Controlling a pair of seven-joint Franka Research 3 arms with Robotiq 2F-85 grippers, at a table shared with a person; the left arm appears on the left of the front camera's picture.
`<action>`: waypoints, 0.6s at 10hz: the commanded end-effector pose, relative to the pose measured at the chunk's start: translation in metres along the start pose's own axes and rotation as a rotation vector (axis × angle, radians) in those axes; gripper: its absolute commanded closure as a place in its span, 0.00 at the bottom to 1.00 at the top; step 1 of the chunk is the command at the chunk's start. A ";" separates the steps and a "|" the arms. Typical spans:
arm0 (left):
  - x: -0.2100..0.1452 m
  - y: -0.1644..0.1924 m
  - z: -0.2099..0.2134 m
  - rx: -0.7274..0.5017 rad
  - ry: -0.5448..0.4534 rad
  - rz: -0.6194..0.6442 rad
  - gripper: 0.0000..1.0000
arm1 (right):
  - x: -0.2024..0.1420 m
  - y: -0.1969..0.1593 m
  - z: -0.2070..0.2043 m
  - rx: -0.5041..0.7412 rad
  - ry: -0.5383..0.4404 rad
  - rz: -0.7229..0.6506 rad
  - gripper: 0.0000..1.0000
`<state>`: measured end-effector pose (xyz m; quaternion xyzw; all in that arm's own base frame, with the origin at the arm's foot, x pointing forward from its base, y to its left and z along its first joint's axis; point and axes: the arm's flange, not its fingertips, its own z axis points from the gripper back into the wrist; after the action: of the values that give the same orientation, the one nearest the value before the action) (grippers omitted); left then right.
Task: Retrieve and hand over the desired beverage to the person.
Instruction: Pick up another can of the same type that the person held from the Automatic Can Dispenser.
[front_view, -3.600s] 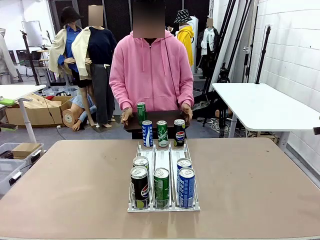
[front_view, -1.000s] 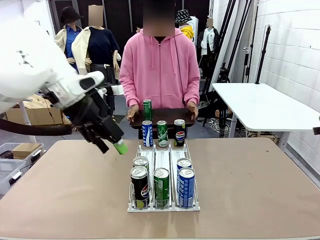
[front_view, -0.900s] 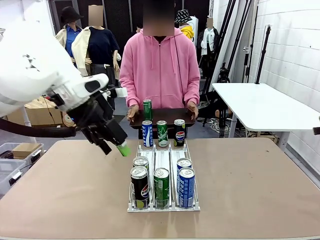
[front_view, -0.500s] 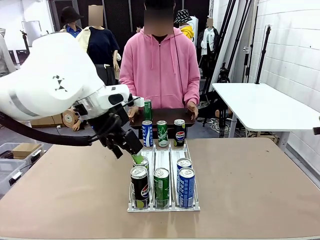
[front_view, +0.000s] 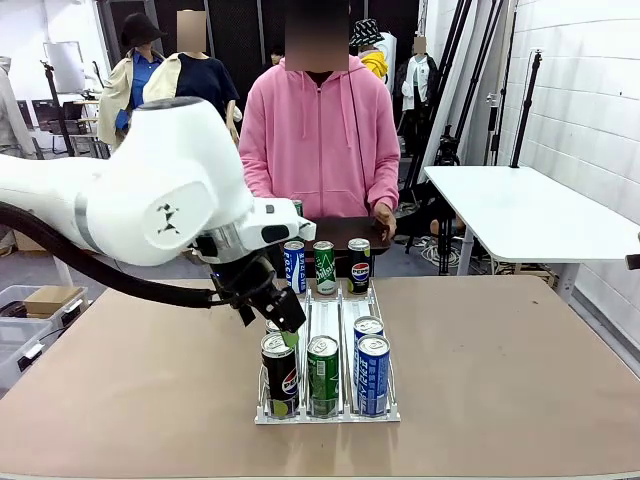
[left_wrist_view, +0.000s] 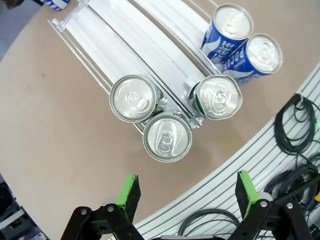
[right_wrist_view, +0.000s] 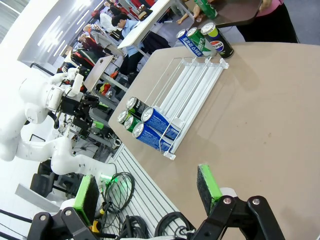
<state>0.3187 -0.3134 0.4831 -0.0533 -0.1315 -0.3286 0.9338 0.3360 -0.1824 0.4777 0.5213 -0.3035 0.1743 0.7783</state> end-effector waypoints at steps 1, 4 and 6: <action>0.012 -0.009 -0.011 0.063 0.010 0.036 0.00 | 0.000 0.000 0.000 0.011 -0.009 0.010 0.00; 0.018 -0.002 -0.032 0.122 0.037 0.081 0.00 | 0.000 0.000 0.000 0.011 -0.009 0.010 0.00; 0.022 0.001 -0.043 0.130 0.043 0.097 0.00 | 0.000 0.000 0.000 0.011 -0.009 0.010 0.00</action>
<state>0.3378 -0.3250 0.4486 0.0007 -0.1213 -0.2884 0.9498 0.3360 -0.1824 0.4777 0.5213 -0.3035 0.1743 0.7783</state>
